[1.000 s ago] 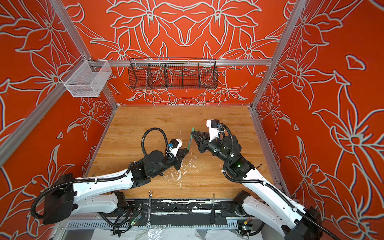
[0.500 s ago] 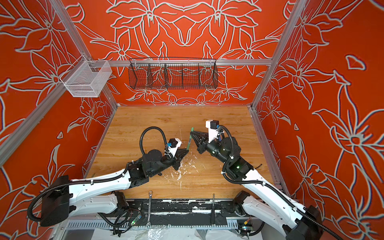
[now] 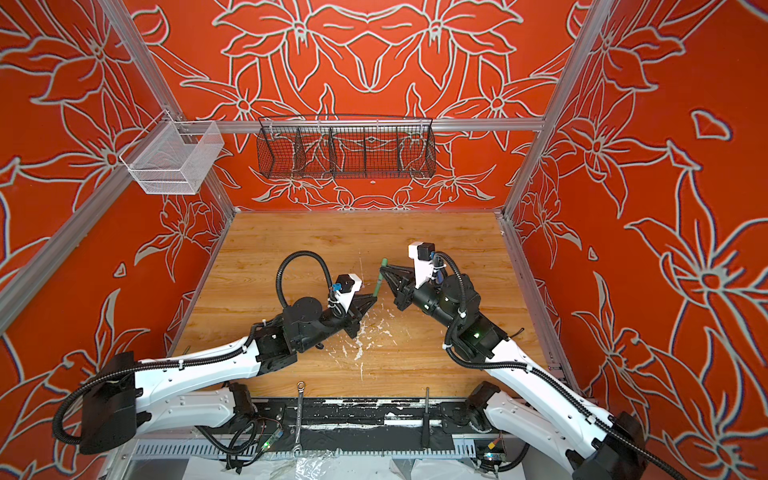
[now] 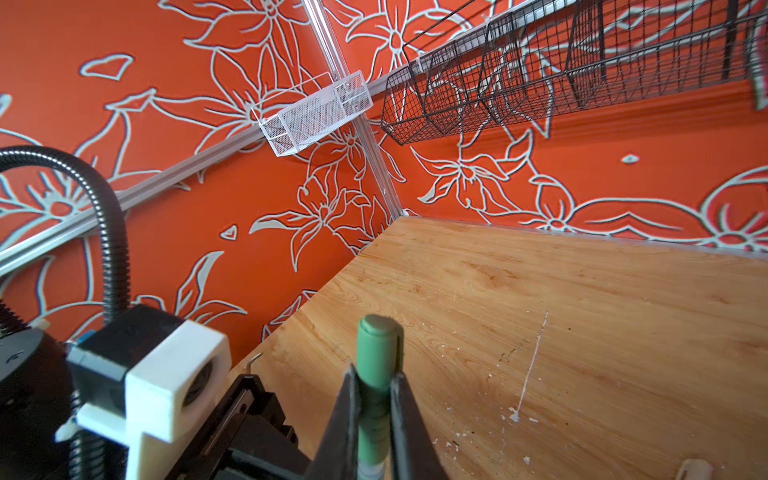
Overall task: Insert the pens into the pen caps
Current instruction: 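Lower the green cap onto the green pen nib with the right gripper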
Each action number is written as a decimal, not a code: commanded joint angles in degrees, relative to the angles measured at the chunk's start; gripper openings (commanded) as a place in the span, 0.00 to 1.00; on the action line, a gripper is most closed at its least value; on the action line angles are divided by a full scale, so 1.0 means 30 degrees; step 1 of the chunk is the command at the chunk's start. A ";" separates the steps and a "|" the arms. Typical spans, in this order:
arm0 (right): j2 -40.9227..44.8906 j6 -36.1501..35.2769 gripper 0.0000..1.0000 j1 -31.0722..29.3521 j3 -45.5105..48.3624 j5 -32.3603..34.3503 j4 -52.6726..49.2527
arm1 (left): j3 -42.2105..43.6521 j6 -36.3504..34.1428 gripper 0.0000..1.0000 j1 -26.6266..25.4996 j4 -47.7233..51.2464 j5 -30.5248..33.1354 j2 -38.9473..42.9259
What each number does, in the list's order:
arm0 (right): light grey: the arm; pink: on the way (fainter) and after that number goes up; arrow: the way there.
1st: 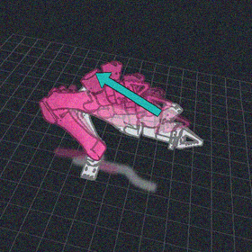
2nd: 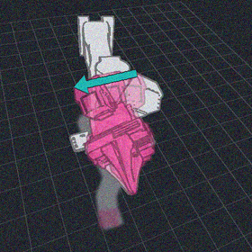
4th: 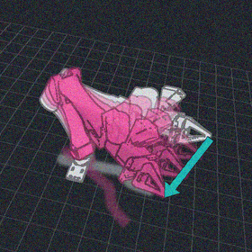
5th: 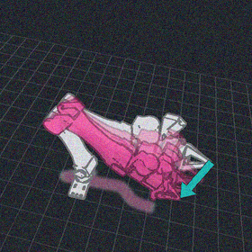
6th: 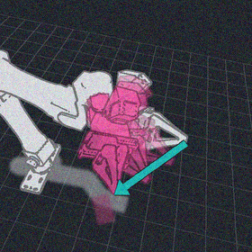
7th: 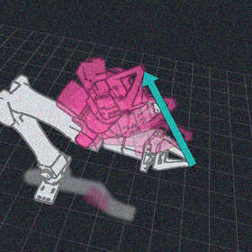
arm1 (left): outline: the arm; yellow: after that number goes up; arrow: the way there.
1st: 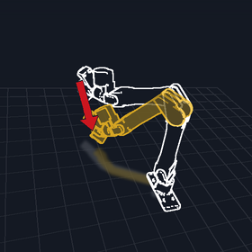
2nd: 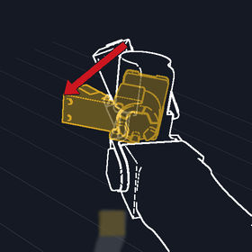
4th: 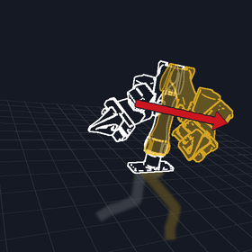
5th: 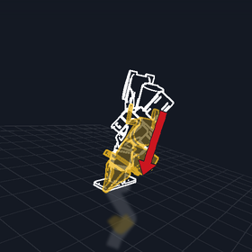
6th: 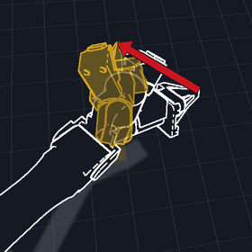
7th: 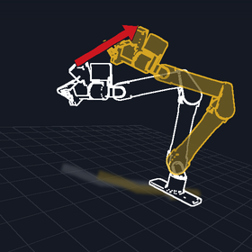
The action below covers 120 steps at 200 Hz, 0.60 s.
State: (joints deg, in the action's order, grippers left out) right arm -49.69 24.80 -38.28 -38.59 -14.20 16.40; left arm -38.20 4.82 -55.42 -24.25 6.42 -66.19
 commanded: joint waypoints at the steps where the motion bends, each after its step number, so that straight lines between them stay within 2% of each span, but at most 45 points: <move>1: -0.0054 0.0958 0.02 -0.0157 0.0641 -0.0631 0.0286 | -0.1056 -0.0594 0.00 0.0186 -0.0793 -0.0180 0.0326; 43: 0.0630 0.0131 0.35 -0.0159 -0.0089 -0.0644 -0.1832 | -0.1825 -0.0786 0.00 0.0367 -0.0546 -0.0711 -0.0131; 64: 0.1072 -0.0086 0.46 -0.0159 -0.0516 -0.0495 -0.2829 | -0.1960 -0.0612 0.00 0.0396 -0.0265 -0.0927 -0.0368; 120: 0.0863 0.0122 0.49 -0.0144 -0.0669 -0.1326 -0.2093 | -0.1975 -0.0083 0.00 0.0397 0.0318 -0.1534 -0.0836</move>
State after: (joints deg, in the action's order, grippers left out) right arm -47.20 24.84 -38.39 -38.79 -15.70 8.82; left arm -43.33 4.05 -54.63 -23.11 3.44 -68.01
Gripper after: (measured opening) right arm 0.488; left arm 0.063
